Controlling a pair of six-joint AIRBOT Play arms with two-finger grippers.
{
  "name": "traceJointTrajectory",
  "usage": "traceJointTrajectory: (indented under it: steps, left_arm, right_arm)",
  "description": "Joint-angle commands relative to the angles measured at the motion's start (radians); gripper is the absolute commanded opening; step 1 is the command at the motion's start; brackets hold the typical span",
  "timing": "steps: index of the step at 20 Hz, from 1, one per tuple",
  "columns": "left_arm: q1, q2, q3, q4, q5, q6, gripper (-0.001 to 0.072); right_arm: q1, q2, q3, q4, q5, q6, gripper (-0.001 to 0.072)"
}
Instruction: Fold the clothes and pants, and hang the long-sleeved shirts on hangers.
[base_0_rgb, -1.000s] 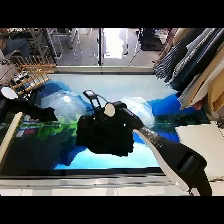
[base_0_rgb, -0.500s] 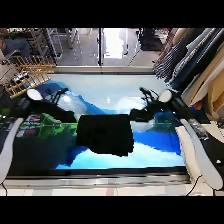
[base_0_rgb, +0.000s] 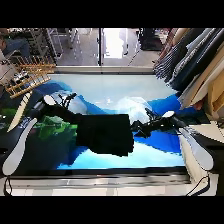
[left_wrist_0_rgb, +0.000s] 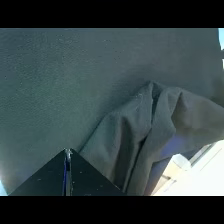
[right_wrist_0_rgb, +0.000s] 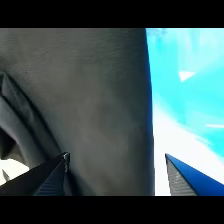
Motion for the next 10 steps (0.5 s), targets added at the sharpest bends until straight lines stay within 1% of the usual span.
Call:
traceJointTrajectory:
  steps: [1,3,4,5,6,7,8,10]
  left_arm:
    - [-0.003,-0.006,0.001,-0.002,0.004,0.0,0.0012]
    - [-0.004,-0.006,0.001,-0.002,0.001,0.0,0.0012]
    - [-0.005,-0.006,0.001,-0.002,-0.005,0.0,0.0012]
    - [-0.004,-0.006,0.001,-0.002,-0.018,0.0,0.0012]
    - [-0.004,-0.006,0.001,-0.002,-0.039,0.0,0.0012]
    - [-0.004,-0.005,0.001,-0.002,-0.082,0.0,0.0012]
    - [-0.004,0.002,0.001,-0.001,-0.144,-0.001,0.0011]
    - [-0.004,0.034,0.001,0.0,-0.238,0.0,0.0011]
  right_arm:
    - [0.049,-0.063,-0.01,0.071,-0.032,-0.053,0.0686]
    - [0.109,-0.086,-0.004,0.155,-0.057,-0.09,0.0576]
    - [0.144,-0.092,0.012,0.2,-0.062,-0.113,0.0479]
    - [0.177,-0.093,0.041,0.222,-0.064,-0.114,0.0385]
    - [0.202,-0.092,0.082,0.216,-0.06,-0.113,0.0174]
    - [0.213,-0.086,0.126,0.21,-0.054,-0.097,0.0027]
    - [0.212,-0.067,0.165,0.203,-0.051,-0.044,0.0014]
    - [0.175,0.019,0.221,0.105,-0.05,0.07,0.0012]
